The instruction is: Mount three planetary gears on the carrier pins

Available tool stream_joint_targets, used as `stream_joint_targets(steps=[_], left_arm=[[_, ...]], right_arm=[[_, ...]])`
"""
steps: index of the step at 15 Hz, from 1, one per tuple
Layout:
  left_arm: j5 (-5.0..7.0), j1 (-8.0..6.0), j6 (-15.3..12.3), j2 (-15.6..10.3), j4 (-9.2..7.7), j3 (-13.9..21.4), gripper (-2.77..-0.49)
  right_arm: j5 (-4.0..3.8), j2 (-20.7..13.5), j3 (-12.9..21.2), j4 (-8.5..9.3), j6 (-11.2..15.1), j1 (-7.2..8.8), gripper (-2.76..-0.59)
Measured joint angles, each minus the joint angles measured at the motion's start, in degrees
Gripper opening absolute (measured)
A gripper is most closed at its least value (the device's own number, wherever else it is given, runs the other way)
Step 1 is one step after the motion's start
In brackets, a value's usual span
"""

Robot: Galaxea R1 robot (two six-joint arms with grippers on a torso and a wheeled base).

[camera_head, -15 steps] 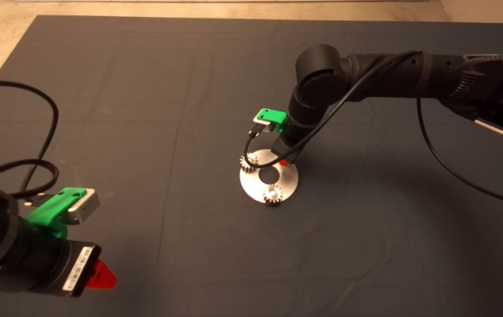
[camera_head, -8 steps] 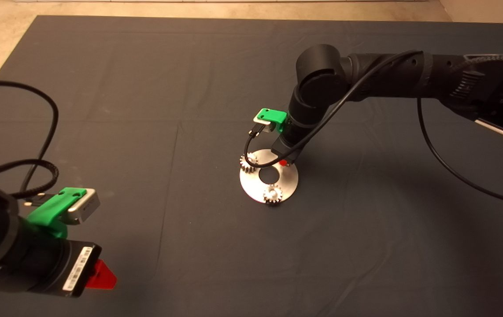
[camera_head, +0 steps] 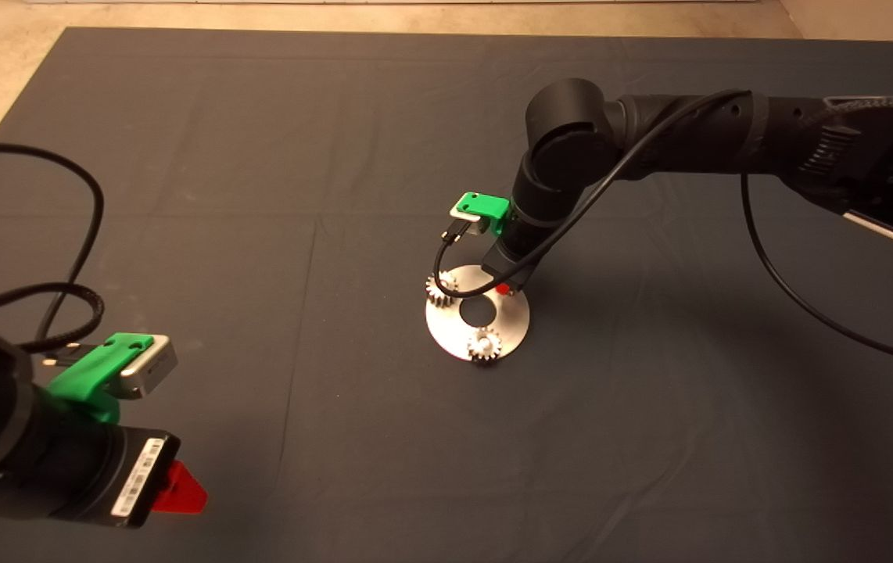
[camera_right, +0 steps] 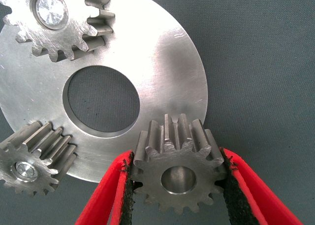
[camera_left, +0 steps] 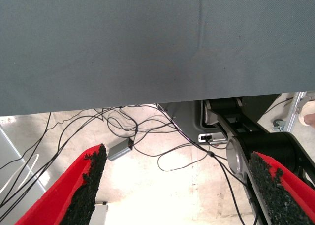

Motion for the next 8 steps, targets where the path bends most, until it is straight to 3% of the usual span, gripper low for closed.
stream_joint_targets(steps=[5,8], left_arm=[[0.0,0.0,0.0,0.0,0.0,0.0,-1.19],[-0.02,-0.01,0.0,-0.01,0.0,0.0,-1.19]], right_arm=[[0.11,-0.41,0.0,0.0,0.0,0.0,-2.28],[0.63,-1.01,0.06,0.08,0.01,0.01,-2.28]])
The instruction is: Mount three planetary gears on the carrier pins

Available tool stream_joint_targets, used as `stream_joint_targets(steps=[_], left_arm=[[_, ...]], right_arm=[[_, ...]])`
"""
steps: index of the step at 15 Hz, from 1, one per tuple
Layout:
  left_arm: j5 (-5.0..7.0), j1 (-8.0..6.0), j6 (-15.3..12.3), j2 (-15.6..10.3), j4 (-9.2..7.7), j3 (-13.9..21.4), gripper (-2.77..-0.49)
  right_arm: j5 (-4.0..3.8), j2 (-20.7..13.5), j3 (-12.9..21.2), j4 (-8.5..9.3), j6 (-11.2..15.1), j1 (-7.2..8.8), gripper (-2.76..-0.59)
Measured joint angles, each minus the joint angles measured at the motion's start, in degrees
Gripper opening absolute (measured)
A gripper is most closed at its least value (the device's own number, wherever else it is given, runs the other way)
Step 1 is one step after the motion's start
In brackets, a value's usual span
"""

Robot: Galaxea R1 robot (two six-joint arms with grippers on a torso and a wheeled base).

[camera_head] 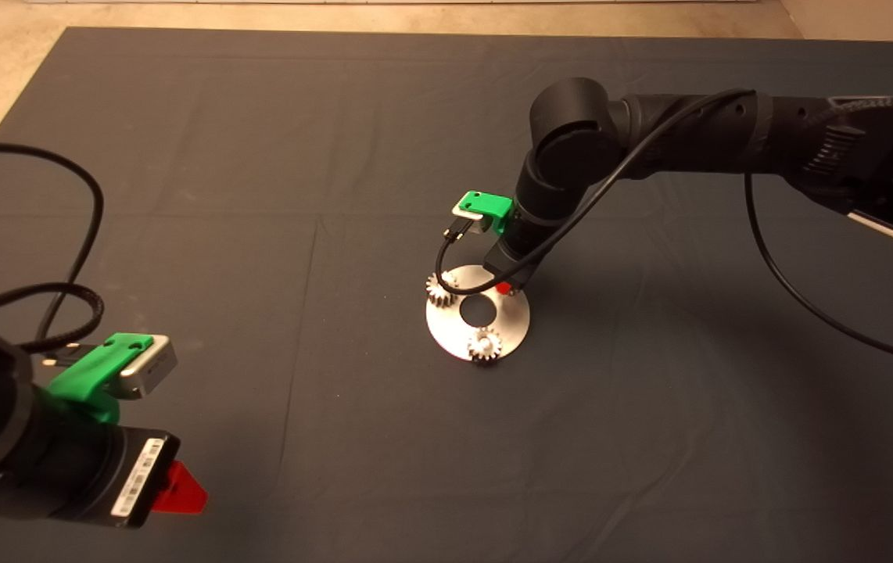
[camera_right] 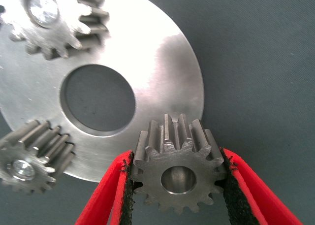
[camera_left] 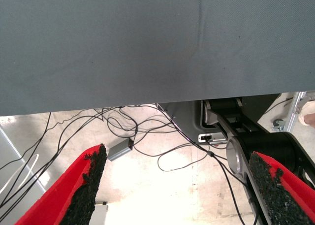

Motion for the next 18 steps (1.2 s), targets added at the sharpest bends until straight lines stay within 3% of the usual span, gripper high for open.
stream_joint_targets(steps=[6,11,15,18], left_arm=[[0.02,0.01,0.0,0.01,0.0,0.04,-1.19],[0.02,0.01,0.0,0.01,0.0,0.04,-1.19],[0.02,0.01,0.0,0.0,0.0,0.04,-1.19],[0.0,0.01,0.0,0.01,0.0,0.06,-1.19]], right_arm=[[-0.29,-0.04,0.11,-0.02,0.0,0.0,-2.28],[-1.92,1.55,0.11,-0.13,0.0,-0.17,-2.28],[-1.78,1.51,0.09,-0.13,0.0,-0.17,-2.28],[-1.26,1.47,-0.73,-0.07,-0.01,-0.15,-2.28]])
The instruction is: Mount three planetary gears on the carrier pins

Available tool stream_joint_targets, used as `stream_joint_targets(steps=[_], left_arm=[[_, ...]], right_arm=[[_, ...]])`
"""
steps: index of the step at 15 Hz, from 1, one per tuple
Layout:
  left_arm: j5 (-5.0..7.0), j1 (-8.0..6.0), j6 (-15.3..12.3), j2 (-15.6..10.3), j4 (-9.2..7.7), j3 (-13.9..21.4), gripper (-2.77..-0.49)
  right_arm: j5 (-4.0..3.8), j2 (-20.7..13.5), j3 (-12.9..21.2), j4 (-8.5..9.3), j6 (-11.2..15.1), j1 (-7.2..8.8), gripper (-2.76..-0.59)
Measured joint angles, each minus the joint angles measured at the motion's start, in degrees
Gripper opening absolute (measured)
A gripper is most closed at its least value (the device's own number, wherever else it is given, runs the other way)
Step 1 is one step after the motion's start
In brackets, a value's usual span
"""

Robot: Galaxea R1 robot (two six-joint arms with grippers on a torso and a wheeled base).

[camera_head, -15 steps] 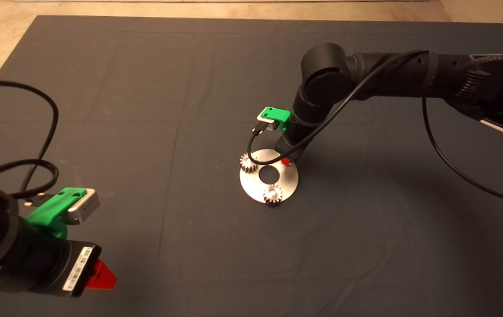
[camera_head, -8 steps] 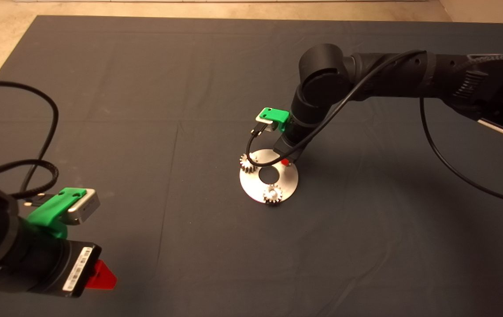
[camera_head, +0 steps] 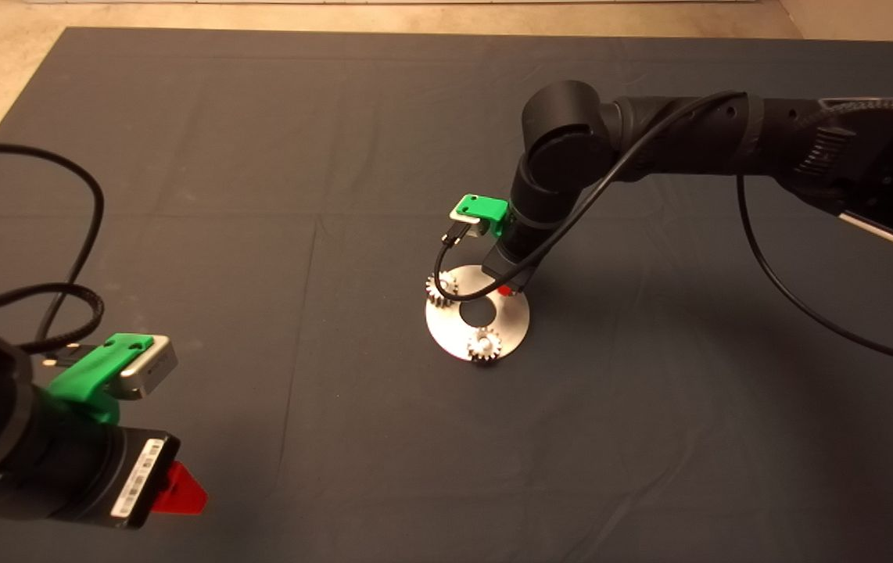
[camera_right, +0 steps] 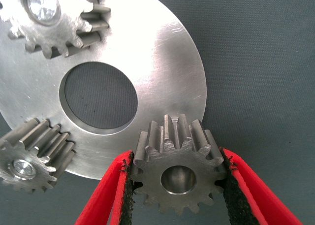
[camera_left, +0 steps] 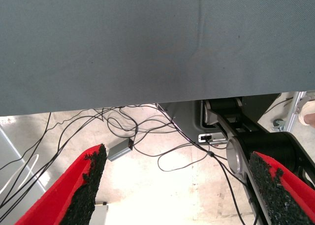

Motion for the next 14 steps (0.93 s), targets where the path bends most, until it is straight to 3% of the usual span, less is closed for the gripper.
stream_joint_targets(steps=[4,9,13,14], left_arm=[[0.02,0.0,0.0,0.0,0.0,0.0,-1.19],[0.0,0.0,0.0,0.0,0.0,0.0,-1.19],[0.0,0.0,0.0,0.0,0.0,0.02,-1.19],[0.02,0.0,0.0,0.0,0.0,0.02,-1.19]], right_arm=[[0.58,-0.07,-1.21,0.64,0.04,0.15,-2.28],[0.63,-0.16,-1.26,0.64,0.04,0.18,-2.28],[1.7,-1.73,-1.25,1.15,0.06,0.69,-2.28],[1.52,-2.28,-1.39,1.08,0.06,0.98,-2.28]])
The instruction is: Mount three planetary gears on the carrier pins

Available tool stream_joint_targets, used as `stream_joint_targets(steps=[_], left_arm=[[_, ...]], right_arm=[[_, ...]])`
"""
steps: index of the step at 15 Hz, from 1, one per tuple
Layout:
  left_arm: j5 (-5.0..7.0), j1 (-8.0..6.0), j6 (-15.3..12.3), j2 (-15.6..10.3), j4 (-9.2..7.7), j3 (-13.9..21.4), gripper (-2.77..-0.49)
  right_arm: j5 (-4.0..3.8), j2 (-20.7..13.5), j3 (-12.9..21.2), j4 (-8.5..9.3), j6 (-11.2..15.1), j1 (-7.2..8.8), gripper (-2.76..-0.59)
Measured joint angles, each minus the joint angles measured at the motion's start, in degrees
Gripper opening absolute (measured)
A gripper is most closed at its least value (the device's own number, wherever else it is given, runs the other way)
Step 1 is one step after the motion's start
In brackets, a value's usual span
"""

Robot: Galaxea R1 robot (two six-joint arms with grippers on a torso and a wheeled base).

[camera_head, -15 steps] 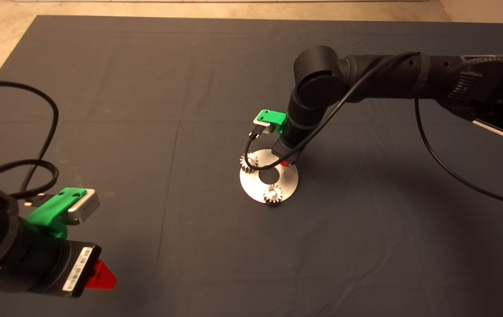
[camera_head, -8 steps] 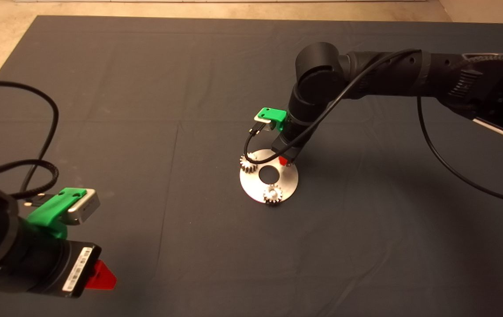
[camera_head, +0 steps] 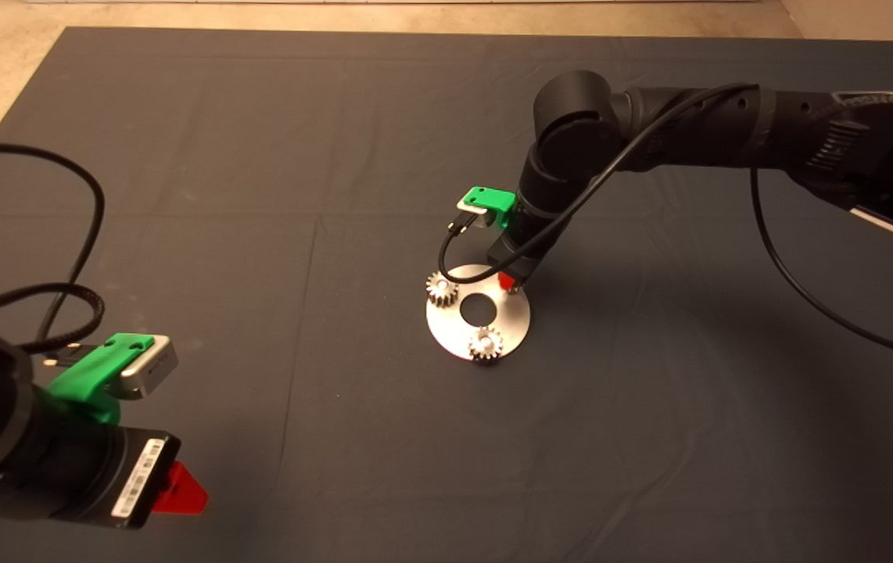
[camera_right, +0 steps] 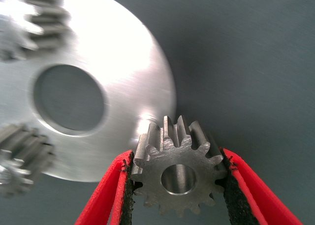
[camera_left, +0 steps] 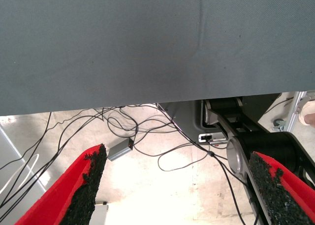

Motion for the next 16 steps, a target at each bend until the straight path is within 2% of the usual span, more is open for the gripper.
stream_joint_targets(steps=[2,3,5,8,12,16], left_arm=[[-0.02,0.0,0.02,0.0,0.0,0.0,-1.19],[-0.02,0.0,0.02,0.0,0.0,0.0,-1.19],[0.0,0.0,0.01,-0.02,0.0,0.0,-1.19],[-0.02,0.0,0.01,0.0,0.0,0.0,-1.19],[-0.02,0.0,0.02,0.0,0.0,0.0,-1.19],[-0.02,0.0,0.0,0.0,0.0,0.0,-1.19]], right_arm=[[-1.09,-0.86,-0.41,-0.06,0.0,0.2,-2.28],[-1.36,-0.87,-0.45,-0.06,0.02,0.15,-2.28],[-0.96,-0.36,-0.13,-0.06,0.02,0.15,-2.28],[-0.81,0.4,0.83,-0.04,0.14,0.15,-2.28],[-0.97,0.4,1.01,-0.04,0.2,0.81,-2.28],[-0.86,0.85,2.97,-0.02,0.44,0.75,-2.28]])
